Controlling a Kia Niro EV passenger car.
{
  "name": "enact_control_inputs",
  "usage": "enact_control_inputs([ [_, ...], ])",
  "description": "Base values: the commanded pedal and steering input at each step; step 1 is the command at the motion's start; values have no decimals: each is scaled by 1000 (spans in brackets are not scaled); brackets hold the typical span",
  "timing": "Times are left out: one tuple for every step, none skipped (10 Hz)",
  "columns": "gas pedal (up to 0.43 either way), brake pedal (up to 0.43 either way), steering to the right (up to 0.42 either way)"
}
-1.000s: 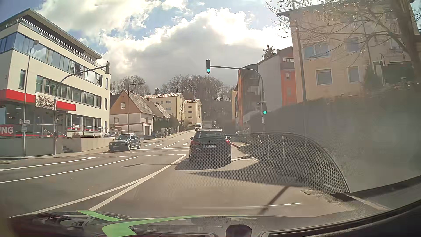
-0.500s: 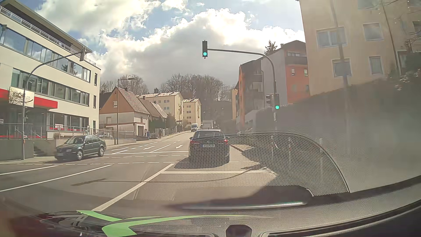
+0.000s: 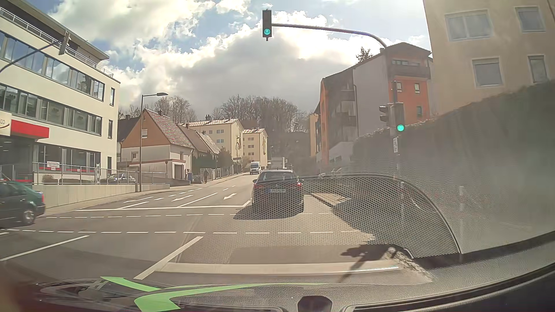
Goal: Follow the waypoints while adhering to traffic rules and regulations
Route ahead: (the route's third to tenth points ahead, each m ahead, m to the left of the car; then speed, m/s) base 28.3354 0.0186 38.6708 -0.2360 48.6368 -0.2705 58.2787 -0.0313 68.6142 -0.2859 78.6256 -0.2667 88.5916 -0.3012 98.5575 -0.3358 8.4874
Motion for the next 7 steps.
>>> enact_control_inputs([
  [189,0,-14],
  [197,0,-14],
  [197,0,-13],
  [197,0,-10],
  [197,0,-9],
  [197,0,-9],
  [197,0,-9],
])
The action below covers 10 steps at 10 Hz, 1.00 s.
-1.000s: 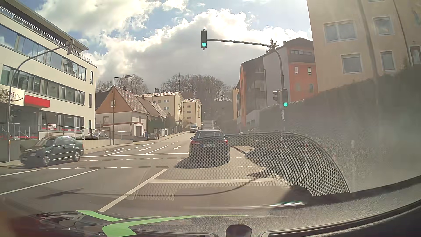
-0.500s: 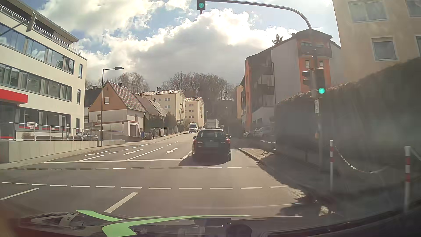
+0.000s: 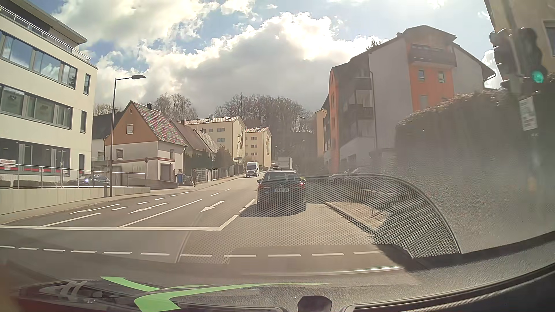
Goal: Follow the waypoints while adhering to traffic rules and regulations
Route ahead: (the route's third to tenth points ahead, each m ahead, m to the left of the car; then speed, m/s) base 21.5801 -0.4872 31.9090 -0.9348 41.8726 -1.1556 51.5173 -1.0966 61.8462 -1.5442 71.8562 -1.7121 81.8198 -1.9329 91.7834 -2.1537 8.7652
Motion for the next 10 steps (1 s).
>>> enact_control_inputs([
  [197,0,-9],
  [209,0,-10],
  [220,0,-10],
  [220,0,-10],
  [220,0,-10],
  [220,0,-9],
  [220,0,-8],
  [220,0,-8],
  [220,0,-8],
  [220,0,-8],
])
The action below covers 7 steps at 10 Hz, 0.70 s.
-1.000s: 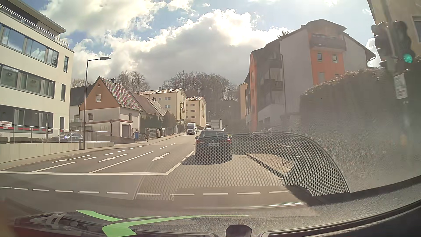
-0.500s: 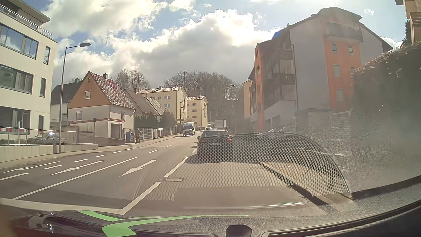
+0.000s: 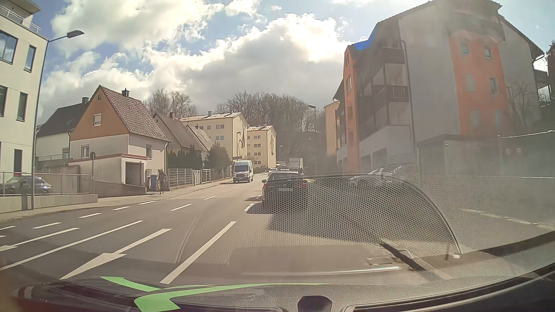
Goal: Follow the waypoints while adhering to traffic rules and regulations
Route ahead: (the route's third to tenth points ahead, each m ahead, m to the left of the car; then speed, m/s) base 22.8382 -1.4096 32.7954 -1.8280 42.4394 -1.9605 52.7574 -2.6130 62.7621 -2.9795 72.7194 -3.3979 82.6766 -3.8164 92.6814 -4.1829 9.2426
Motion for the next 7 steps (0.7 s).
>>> enact_control_inputs([
  [220,0,-8],
  [220,0,-7],
  [220,0,-6],
  [220,0,-5],
  [220,0,-5],
  [228,0,-5],
  [260,0,-5],
])
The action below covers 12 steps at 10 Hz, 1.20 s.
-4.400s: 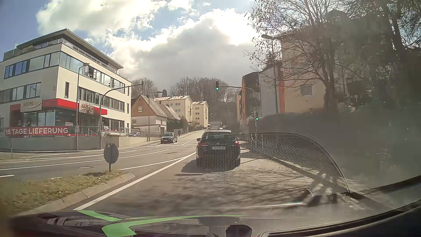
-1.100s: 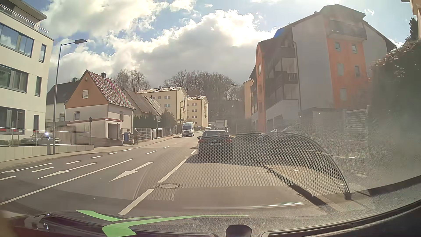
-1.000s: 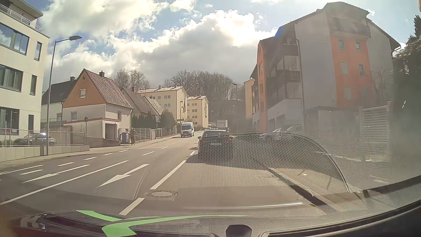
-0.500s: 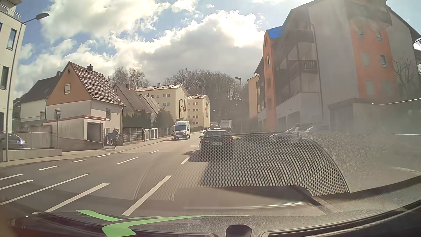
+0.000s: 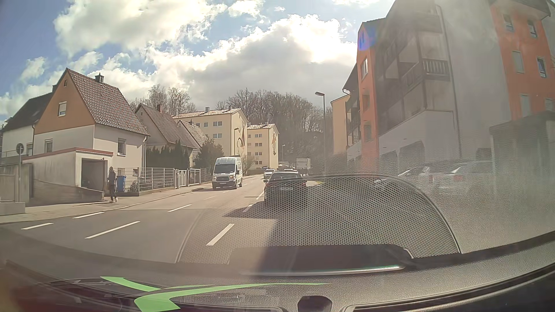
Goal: Follow the waypoints while adhering to traffic rules and regulations
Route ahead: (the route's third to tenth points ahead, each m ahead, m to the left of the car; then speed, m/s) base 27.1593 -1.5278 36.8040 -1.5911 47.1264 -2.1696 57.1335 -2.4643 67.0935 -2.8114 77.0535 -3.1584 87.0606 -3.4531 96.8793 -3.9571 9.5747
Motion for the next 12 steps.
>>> enact_control_inputs([
  [280,0,-5],
  [280,0,-4],
  [280,0,-5],
  [280,0,-5],
  [280,0,-5],
  [280,0,-3],
  [268,0,-3],
  [268,0,-3],
  [260,0,-3],
  [240,0,-2],
  [240,0,-3],
  [228,0,-3],
])
